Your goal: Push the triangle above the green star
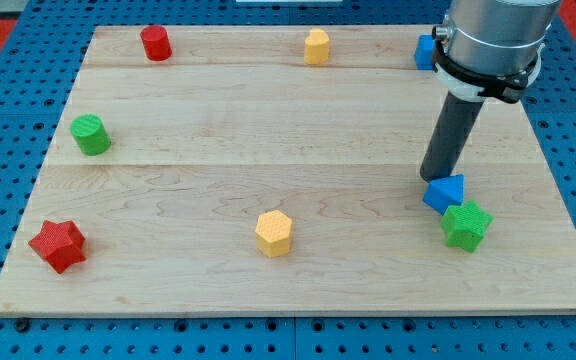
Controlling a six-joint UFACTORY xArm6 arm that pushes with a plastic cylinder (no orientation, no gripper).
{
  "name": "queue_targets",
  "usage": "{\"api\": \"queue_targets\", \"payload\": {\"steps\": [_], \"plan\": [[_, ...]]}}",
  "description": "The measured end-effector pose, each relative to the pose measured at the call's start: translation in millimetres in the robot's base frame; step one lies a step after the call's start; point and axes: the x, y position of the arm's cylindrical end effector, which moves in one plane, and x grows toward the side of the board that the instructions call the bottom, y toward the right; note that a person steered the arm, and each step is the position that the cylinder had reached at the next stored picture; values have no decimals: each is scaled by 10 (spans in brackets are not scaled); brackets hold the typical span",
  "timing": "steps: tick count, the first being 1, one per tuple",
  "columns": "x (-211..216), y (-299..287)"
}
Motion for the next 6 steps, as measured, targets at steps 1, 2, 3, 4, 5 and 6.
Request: {"api": "queue_targets", "payload": {"steps": [1, 2, 3, 4, 5, 6], "plan": [[-133, 360], [-153, 497], [-299, 129], [96, -388], [462, -473], [257, -302]]}}
